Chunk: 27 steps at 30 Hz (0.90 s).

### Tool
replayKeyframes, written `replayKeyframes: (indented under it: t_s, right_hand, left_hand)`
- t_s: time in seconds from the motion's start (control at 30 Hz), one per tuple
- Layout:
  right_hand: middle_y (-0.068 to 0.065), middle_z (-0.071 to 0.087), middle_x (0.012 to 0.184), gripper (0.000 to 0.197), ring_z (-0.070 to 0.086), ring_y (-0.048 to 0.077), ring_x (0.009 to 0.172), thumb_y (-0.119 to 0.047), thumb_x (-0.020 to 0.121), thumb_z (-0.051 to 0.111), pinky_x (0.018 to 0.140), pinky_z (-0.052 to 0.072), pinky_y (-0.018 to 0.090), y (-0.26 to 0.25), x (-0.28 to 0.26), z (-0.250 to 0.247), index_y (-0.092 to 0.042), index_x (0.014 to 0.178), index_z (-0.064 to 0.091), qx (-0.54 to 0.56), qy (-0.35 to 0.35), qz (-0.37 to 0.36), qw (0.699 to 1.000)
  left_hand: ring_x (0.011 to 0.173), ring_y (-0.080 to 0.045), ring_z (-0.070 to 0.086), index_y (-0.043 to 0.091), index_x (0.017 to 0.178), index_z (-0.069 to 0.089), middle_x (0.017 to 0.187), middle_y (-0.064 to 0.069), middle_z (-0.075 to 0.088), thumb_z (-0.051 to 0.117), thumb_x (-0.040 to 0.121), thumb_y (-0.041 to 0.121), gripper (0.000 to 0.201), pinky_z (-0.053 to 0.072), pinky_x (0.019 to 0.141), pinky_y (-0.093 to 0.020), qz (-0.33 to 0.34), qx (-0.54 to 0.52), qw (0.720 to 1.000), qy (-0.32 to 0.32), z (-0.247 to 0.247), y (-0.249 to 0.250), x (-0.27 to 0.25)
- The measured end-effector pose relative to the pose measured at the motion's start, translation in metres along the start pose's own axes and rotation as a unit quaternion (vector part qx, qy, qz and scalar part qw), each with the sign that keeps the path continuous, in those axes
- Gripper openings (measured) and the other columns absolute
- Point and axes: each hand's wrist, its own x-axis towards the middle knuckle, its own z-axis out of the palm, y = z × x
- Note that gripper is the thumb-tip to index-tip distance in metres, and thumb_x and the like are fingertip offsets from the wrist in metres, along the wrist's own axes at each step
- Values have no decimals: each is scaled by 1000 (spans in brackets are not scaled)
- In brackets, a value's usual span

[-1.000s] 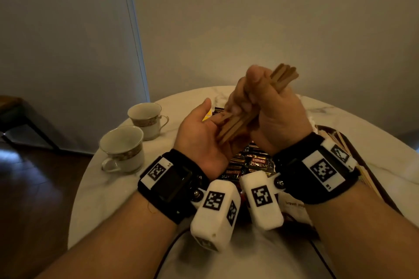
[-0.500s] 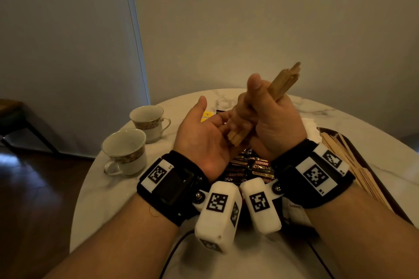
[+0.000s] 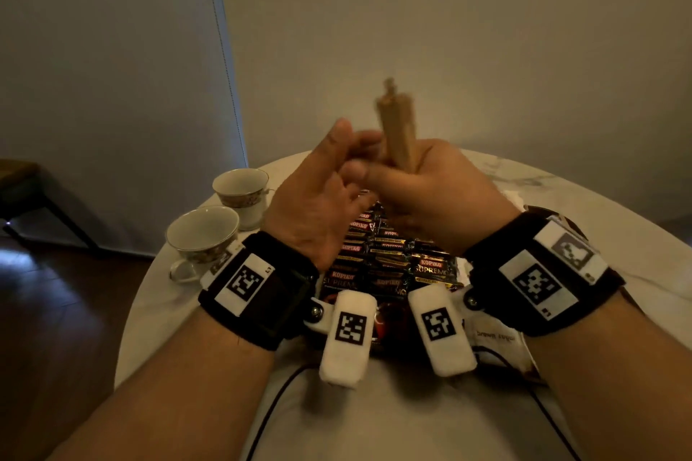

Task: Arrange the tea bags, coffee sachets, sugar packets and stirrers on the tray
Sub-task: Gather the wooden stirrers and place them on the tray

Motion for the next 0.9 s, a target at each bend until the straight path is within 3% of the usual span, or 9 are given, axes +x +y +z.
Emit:
replayKeyframes:
  t_s: [0.07,0.13,0.23,0.3,0.4,0.5,0.63,0.73,0.9]
  right_hand:
    - [-6,60,58,19,54,12,51,-35,91,73,52,48,32,0,-2,0,-24,77,68,-164,-79,32,983]
    - [-6,70,73,8,66,8,65,-26,91,75,61,56,29,1,-3,8,-27,85,69,-201,-146,37,968]
    - [-3,68,64,13,64,13,56,-17,88,77,52,51,26,5,-1,11,-24,84,67,-173,-144,70,972]
    - [-3,66,61,10,60,12,50,-20,88,78,50,49,25,1,-2,8,-20,85,68,-155,-135,67,976]
    - [6,72,78,23,61,18,53,-29,89,74,50,50,26,-4,-1,5,-15,106,70,3,-69,46,997]
    - [10,70,78,28,55,23,52,-37,99,61,46,44,26,-1,1,13,-13,112,66,90,43,-23,995]
    - [-11,61,57,20,56,2,47,-18,98,65,48,41,11,4,1,21,1,95,64,27,125,-101,987]
    - [-12,61,55,20,54,2,47,-20,95,71,49,40,13,4,1,15,-8,82,63,-12,159,-106,981]
    - [-2,58,56,22,47,14,48,-30,93,73,46,41,28,2,2,-1,-18,77,64,-1,177,-68,982]
  left_hand:
    - [128,-27,61,13,125,67,132,-12,66,84,63,69,85,49,109,-47,33,71,997,-22,2,3,-1]
    - [128,-20,62,22,121,70,132,-5,69,84,62,69,77,48,111,-45,55,172,983,-38,3,1,-3]
    - [120,-15,68,17,107,79,120,0,76,62,96,46,36,45,113,-48,58,232,971,-12,10,1,-8]
    - [119,-20,69,3,104,75,122,-4,75,46,106,32,42,46,110,-49,34,165,985,26,11,2,-8]
    - [118,-24,68,5,99,73,129,-6,72,37,108,34,47,53,92,-45,19,-5,998,52,2,10,-2]
    - [123,-26,66,9,102,70,131,-5,71,35,108,37,45,51,95,-45,34,-89,992,85,-2,15,1]
    - [120,-31,68,8,91,68,126,-9,73,39,108,33,41,51,99,-48,36,-96,990,99,8,7,-1]
    - [109,-29,73,10,80,67,111,-11,77,50,105,34,39,54,102,-49,36,-79,988,126,9,7,0]
    - [83,-18,71,16,84,67,87,-3,73,68,95,37,24,57,69,-32,68,-6,972,224,4,10,2]
